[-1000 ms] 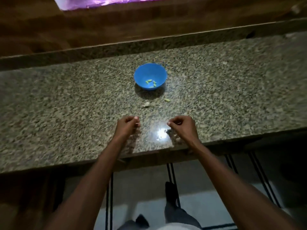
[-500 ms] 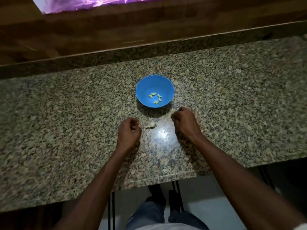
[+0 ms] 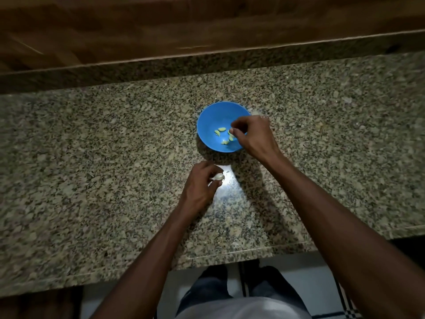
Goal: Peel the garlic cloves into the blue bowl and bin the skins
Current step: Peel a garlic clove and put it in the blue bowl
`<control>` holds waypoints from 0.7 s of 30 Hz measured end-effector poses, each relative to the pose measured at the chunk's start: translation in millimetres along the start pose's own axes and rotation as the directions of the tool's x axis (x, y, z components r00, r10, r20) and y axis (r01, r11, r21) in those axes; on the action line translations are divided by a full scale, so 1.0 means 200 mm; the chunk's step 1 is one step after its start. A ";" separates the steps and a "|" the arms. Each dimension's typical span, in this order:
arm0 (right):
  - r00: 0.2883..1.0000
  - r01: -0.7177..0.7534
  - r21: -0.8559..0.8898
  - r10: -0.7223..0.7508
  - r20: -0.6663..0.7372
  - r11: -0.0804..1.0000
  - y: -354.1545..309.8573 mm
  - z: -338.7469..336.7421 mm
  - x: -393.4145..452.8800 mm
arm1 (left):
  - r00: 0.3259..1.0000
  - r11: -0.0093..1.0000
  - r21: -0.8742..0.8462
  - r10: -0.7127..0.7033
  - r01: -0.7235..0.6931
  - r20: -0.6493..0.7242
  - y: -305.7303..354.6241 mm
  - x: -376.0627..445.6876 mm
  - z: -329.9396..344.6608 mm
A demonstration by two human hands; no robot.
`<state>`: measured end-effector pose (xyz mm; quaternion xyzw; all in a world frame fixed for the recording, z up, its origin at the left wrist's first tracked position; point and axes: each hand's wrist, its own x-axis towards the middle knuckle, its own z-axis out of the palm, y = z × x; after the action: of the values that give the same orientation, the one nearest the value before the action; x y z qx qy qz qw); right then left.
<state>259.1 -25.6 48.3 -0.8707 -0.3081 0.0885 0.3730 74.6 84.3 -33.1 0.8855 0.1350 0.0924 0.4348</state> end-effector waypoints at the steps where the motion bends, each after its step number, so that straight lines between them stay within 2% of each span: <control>1: 1.000 -0.004 0.008 0.004 -0.010 1.000 0.01 0.00 0.00 | 1.000 1.000 -0.001 0.002 -0.002 -0.013 0.00 0.00 0.00; 3: 0.999 -0.020 0.068 0.022 -0.038 0.997 0.02 -0.01 -0.02 | 0.997 0.997 -0.050 -0.056 0.053 -0.051 0.02 -0.01 0.01; 5: 0.997 -0.066 0.215 0.074 -0.032 0.974 0.02 -0.04 -0.07 | 0.976 0.973 -0.152 -0.188 0.171 -0.105 0.06 -0.03 0.01; 7: 0.991 -0.131 0.401 0.135 0.018 0.907 0.02 -0.08 -0.16 | 0.932 0.905 -0.314 -0.341 0.288 -0.126 0.10 -0.04 0.01; 9: 0.983 -0.183 0.527 0.168 0.076 0.830 0.04 -0.10 -0.28 | 0.893 0.813 -0.480 -0.433 0.330 -0.120 0.14 -0.06 0.01; 13: 0.918 -0.387 0.586 0.237 0.318 0.712 0.14 0.01 -0.48 | 0.865 0.783 -0.522 -0.477 0.338 -0.155 0.17 -0.09 0.03; 16: 0.854 -0.495 0.625 0.208 0.476 0.604 0.20 0.10 -0.53 | 0.845 0.757 -0.549 -0.512 0.356 -0.158 0.22 -0.12 0.08; 18: 0.835 -0.523 0.661 0.165 0.526 0.538 0.20 0.12 -0.54 | 0.844 0.776 -0.528 -0.503 0.347 -0.184 0.26 -0.12 0.10; 21: 0.856 -0.490 0.676 0.157 0.493 0.550 0.21 0.11 -0.55 | 0.828 0.776 -0.537 -0.513 0.333 -0.228 0.31 -0.13 0.13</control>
<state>183.4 -100.1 -4.6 -0.6268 -0.1338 0.4471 0.6239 66.7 19.3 -1.2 0.6640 0.3847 0.1820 0.6148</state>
